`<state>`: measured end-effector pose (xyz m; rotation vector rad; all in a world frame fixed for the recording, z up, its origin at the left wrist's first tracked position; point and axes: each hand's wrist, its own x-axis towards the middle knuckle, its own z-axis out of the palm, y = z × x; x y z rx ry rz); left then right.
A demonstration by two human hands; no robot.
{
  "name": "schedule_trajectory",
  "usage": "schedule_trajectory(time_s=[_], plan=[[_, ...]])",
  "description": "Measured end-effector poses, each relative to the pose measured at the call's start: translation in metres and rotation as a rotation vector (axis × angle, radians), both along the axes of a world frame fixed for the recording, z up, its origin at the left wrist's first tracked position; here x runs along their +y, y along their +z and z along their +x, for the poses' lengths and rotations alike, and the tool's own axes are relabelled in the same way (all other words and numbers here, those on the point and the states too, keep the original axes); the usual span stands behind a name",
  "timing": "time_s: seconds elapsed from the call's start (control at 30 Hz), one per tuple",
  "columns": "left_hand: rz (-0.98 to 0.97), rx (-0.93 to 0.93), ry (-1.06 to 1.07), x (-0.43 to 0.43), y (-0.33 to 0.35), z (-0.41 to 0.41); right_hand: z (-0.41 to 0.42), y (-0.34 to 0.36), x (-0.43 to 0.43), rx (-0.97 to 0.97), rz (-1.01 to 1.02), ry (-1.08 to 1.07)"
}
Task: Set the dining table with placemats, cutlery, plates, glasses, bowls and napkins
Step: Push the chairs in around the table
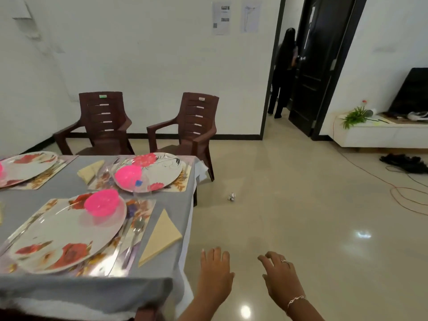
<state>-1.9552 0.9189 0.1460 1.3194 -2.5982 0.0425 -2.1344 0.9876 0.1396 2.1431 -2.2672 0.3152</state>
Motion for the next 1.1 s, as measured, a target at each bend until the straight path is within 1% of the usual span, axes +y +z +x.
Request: schedule_trajectory(time_s=[0.23, 0.33, 0.37, 0.47, 0.57, 0.63, 0.73, 0.8, 0.83, 0.9, 0.93, 0.97, 1.03, 1.1], plan=[[0.028, -0.016, 0.075, -0.142, -0.006, -0.113, -0.108, -0.011, -0.145, 0.022, -0.038, 0.018], [0.019, 0.002, 0.068, -0.216, 0.005, -0.168, -0.169, 0.003, -0.217, 0.026, -0.053, 0.037], [0.044, -0.001, 0.061, -0.237, 0.010, -0.184, -0.186, 0.008, -0.240, 0.041, -0.061, 0.037], [0.004, 0.041, 0.067, -0.303, 0.021, -0.224, -0.230, 0.023, -0.309, 0.073, -0.099, 0.031], [-0.017, 0.058, 0.104, -0.357, 0.022, -0.252, -0.258, 0.032, -0.366, 0.113, -0.082, 0.021], [-0.009, 0.075, 0.087, -0.393, 0.019, -0.270, -0.276, 0.030, -0.407, 0.136, -0.073, 0.030], [0.001, 0.131, 0.090, -0.459, 0.012, -0.303, -0.311, 0.024, -0.482, 0.164, -0.103, 0.042], [0.021, 0.118, 0.118, -0.511, 0.006, -0.326, -0.335, 0.019, -0.538, 0.169, -0.097, 0.058], [0.058, 0.096, 0.129, -0.539, 0.005, -0.337, -0.347, 0.017, -0.568, 0.179, -0.087, 0.072], [0.131, 0.111, 0.163, -0.590, 0.011, -0.357, -0.365, 0.018, -0.619, 0.188, -0.084, 0.095], [0.089, 0.134, 0.177, -0.624, 0.007, -0.370, -0.377, 0.021, -0.651, 0.192, -0.078, 0.109], [0.113, 0.157, 0.204, -0.651, 0.006, -0.379, -0.388, 0.022, -0.677, 0.196, -0.086, 0.113], [0.010, 0.137, 0.184, -0.708, 0.014, -0.401, -0.408, 0.029, -0.735, 0.204, -0.104, 0.119], [0.036, 0.112, 0.154, -0.759, 0.019, -0.422, -0.427, 0.035, -0.786, 0.186, -0.133, 0.123]])
